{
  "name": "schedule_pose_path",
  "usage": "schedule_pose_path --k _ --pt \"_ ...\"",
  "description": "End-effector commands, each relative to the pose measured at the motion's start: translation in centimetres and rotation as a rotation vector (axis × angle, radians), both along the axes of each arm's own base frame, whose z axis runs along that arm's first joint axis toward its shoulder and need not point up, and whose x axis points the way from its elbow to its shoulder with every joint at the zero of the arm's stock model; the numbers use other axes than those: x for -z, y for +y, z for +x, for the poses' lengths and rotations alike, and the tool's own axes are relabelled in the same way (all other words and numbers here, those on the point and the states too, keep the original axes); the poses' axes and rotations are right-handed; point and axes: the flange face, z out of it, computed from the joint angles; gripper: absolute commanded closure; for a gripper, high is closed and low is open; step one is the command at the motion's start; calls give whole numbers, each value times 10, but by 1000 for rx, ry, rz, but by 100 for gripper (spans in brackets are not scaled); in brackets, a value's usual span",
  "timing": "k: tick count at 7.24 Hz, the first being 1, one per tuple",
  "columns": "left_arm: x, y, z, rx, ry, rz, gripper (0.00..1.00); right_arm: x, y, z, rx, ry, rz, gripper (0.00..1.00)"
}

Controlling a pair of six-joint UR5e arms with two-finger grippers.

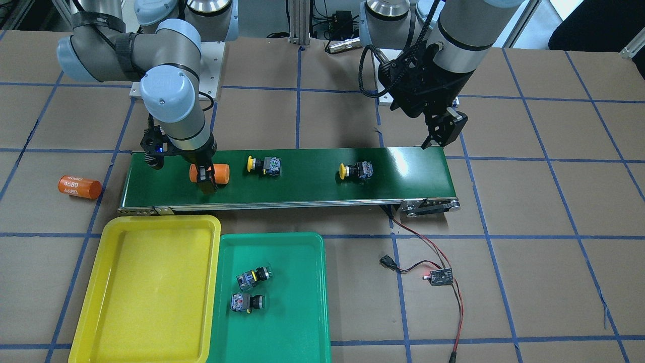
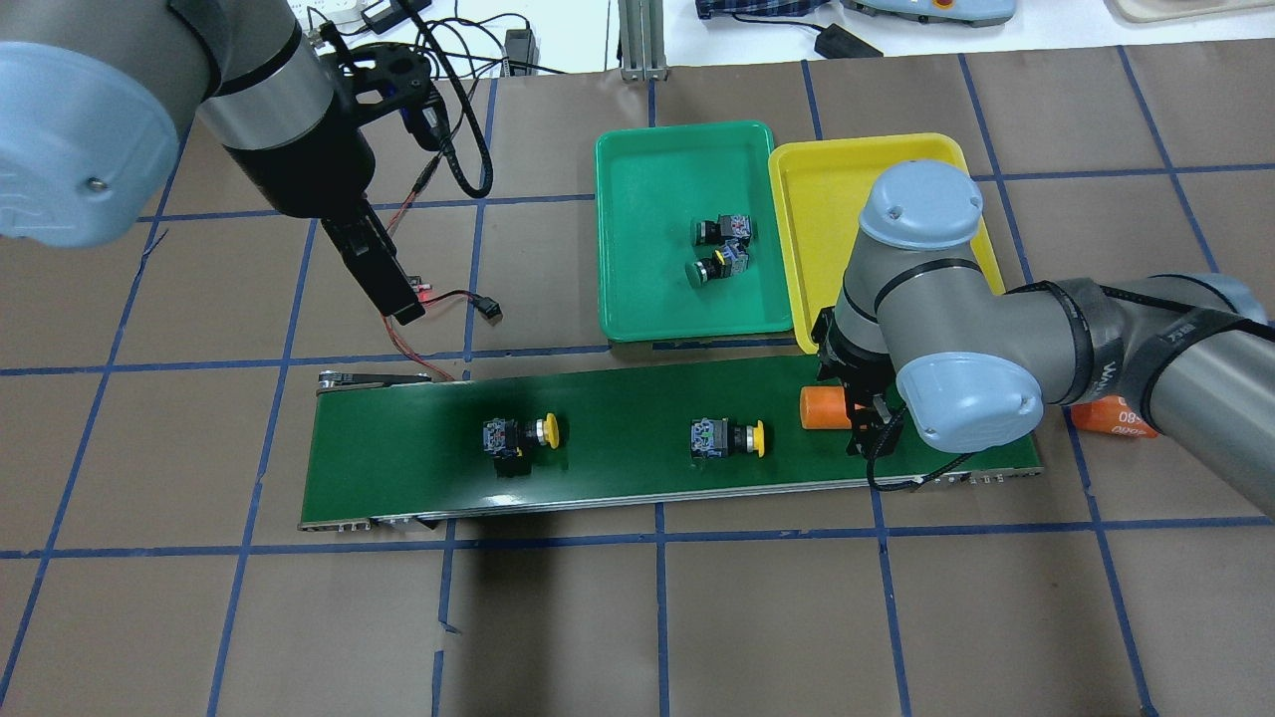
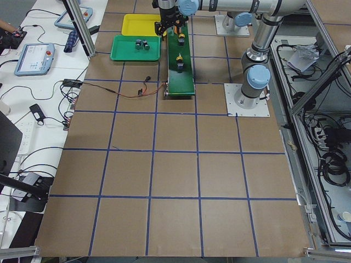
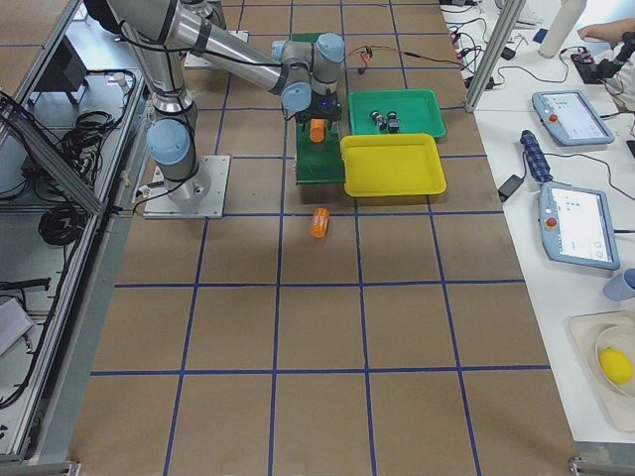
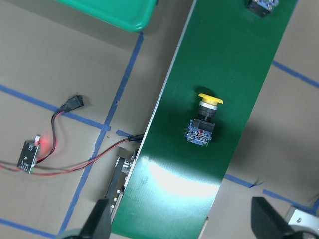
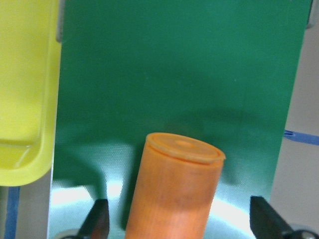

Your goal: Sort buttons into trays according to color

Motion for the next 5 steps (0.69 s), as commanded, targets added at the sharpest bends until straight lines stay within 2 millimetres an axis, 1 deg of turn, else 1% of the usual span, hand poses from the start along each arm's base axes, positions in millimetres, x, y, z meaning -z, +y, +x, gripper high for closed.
schedule_pose_path --k 1,2,3,4,5 --pt "-15 13 2 -147 -19 -23 0 1 0 1 0 0 3 0" --pt "-20 15 2 -212 -20 -39 0 1 0 1 -2 1 2 0" --pt "-24 14 2 -317 -19 -58 0 2 1 1 0 -1 6 0" --pt "-26 15 2 -444 -23 -62 0 4 4 2 0 0 12 0" --pt "-25 14 2 -601 -29 -52 0 10 13 2 2 -5 26 0"
